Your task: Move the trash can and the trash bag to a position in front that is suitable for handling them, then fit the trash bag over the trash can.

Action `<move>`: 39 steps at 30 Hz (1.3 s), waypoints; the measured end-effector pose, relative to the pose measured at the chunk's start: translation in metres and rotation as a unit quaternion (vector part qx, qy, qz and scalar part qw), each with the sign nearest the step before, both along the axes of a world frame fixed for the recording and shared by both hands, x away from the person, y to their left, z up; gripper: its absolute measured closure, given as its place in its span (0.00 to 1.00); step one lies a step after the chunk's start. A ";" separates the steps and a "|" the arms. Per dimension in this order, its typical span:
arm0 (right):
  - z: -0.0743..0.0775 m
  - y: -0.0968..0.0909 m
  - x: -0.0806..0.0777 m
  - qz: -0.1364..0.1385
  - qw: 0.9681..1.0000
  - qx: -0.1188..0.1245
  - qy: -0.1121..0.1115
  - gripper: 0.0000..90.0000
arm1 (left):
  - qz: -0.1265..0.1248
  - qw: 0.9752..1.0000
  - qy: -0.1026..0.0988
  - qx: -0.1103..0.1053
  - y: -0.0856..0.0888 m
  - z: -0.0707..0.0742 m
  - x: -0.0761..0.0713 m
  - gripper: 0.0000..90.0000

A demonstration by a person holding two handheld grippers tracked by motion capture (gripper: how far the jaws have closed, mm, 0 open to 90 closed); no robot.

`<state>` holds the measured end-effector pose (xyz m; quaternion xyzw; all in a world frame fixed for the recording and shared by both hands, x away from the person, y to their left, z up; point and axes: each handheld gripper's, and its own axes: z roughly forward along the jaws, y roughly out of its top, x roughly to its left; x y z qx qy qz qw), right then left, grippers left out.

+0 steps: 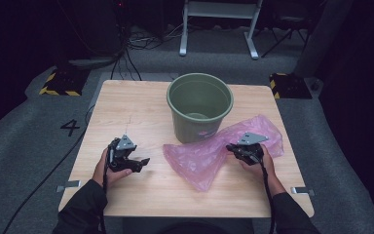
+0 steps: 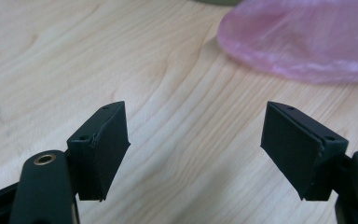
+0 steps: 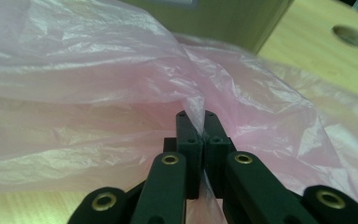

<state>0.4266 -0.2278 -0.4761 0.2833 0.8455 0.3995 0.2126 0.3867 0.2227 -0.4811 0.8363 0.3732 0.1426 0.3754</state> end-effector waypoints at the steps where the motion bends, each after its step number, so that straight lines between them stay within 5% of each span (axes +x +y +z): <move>1: 0.003 -0.002 -0.002 -0.002 1.000 0.004 -0.007 0.99 | -0.001 1.000 -0.001 0.004 0.001 -0.001 -0.001 0.25; 13: 0.027 -0.020 -0.017 -0.008 0.997 0.050 -0.053 0.99 | -0.014 0.999 0.023 0.021 -0.003 -0.015 -0.005 0.24; 15: 0.031 -0.023 -0.019 -0.011 0.996 0.058 -0.061 0.99 | -0.020 0.999 0.018 0.037 -0.005 -0.017 -0.006 0.23; 22: 0.044 -0.031 -0.028 -0.016 0.993 0.074 -0.087 0.99 | -0.015 1.000 -0.001 0.023 -0.003 -0.023 -0.005 0.18; 39: 0.073 -0.038 -0.049 -0.007 0.985 0.110 -0.132 0.99 | -0.011 1.000 -0.001 0.025 -0.004 -0.023 -0.004 0.17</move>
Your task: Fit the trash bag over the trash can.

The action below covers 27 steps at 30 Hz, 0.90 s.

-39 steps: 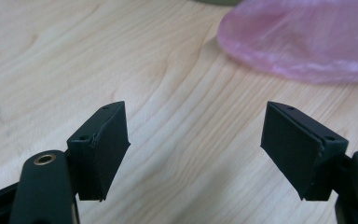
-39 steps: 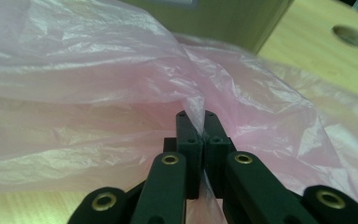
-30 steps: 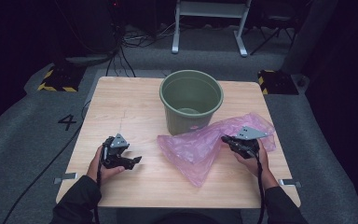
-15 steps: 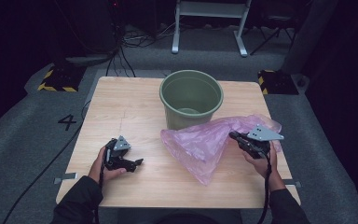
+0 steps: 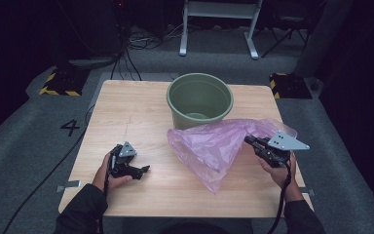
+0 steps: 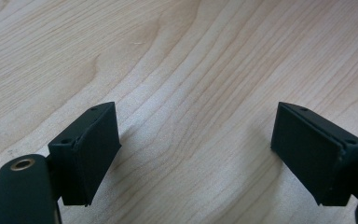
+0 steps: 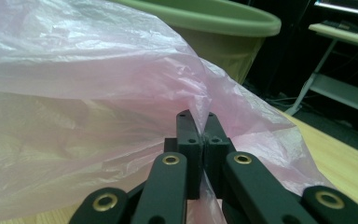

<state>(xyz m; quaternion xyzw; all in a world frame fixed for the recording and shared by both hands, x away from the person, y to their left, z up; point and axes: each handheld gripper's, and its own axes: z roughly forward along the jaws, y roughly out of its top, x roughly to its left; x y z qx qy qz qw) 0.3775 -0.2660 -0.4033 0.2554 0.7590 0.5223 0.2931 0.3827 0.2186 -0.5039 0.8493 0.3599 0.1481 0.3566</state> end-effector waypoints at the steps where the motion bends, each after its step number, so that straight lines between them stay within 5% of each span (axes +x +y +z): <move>1: 0.002 0.000 0.000 -0.002 1.000 0.002 -0.004 0.99 | 0.000 1.000 0.000 0.000 0.000 0.000 0.000 0.17; 27: 0.038 0.006 -0.030 0.032 0.997 0.026 -0.063 0.99 | 0.003 1.000 -0.003 0.000 -0.001 0.000 0.001 0.16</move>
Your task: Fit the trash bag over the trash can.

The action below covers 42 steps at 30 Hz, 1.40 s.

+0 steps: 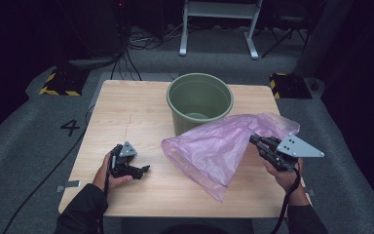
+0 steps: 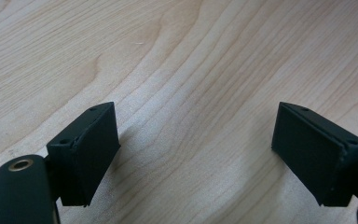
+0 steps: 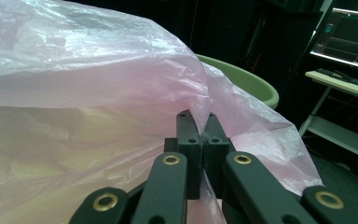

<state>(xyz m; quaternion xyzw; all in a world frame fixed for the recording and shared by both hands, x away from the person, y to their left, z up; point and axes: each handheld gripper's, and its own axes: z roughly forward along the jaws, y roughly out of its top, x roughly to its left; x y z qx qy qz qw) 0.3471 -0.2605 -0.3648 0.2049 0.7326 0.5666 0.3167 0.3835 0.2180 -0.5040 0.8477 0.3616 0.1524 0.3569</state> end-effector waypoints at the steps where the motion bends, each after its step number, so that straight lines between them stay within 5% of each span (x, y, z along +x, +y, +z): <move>1: 0.002 0.000 -0.002 0.000 1.000 0.000 -0.004 0.99 | 0.000 1.000 0.000 0.000 0.000 0.000 0.000 0.16; 16: 0.023 0.003 -0.011 0.003 1.000 0.005 -0.030 0.99 | 0.000 1.000 0.000 0.001 0.000 0.000 0.000 0.16; 24: 0.041 0.012 -0.001 0.000 0.999 -0.001 -0.043 0.99 | 0.000 1.000 0.000 0.000 0.000 0.000 0.000 0.16; 37: 0.065 0.015 0.029 -0.047 0.998 0.003 -0.041 0.99 | -0.024 1.000 0.015 0.013 0.001 0.004 0.004 0.19; 42: 0.069 0.012 0.036 -0.061 0.997 0.009 -0.034 0.99 | -0.034 0.999 -0.007 0.010 -0.001 0.014 0.000 0.20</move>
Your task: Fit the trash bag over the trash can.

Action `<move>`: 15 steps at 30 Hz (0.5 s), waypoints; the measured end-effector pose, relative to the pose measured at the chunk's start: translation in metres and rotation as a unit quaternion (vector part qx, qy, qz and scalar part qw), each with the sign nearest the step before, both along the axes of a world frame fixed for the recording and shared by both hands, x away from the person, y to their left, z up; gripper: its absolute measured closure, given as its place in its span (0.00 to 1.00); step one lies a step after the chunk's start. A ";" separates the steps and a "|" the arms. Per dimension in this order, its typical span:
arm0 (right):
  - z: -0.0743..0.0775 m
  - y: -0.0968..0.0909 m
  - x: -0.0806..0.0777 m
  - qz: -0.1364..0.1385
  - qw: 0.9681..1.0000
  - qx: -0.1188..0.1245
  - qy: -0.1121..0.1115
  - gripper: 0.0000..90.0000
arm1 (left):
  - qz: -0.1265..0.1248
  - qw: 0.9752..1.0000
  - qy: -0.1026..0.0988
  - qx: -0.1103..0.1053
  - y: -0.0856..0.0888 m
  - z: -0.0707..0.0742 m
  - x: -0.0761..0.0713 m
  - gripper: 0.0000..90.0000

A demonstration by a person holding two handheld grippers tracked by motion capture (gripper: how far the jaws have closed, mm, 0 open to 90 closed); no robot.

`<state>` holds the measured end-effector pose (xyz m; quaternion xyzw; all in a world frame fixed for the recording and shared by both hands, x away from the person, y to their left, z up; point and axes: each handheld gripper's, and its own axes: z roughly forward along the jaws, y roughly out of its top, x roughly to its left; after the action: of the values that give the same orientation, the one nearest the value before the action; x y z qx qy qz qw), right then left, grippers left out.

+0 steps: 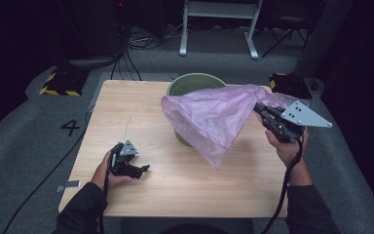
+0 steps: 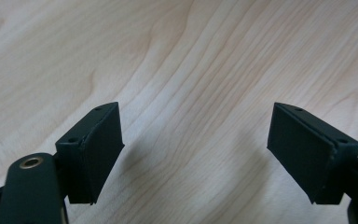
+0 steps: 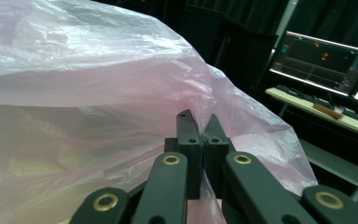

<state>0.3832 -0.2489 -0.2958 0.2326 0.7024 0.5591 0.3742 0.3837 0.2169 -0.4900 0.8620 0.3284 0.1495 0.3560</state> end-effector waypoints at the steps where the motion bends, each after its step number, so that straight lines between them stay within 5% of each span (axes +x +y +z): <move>1: 0.000 0.000 0.002 -0.003 1.000 0.001 0.003 0.99 | 0.000 1.000 -0.004 -0.006 0.000 0.004 -0.001 0.21; 6: -0.001 0.000 0.011 -0.030 0.999 -0.008 0.008 0.99 | 0.006 0.998 -0.049 -0.041 0.002 0.030 -0.007 0.21; 10: -0.002 -0.002 0.026 -0.048 0.998 -0.005 0.027 0.99 | -0.004 0.996 -0.087 -0.036 -0.001 0.054 -0.010 0.21; 15: 0.000 0.001 0.037 -0.075 0.997 -0.019 0.031 0.99 | 0.009 0.991 -0.116 -0.065 -0.005 0.082 -0.004 0.21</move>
<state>0.4203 -0.2479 -0.2956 0.2947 0.7047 0.5085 0.3974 0.3793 0.2123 -0.4077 0.8108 0.3018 0.2300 0.4456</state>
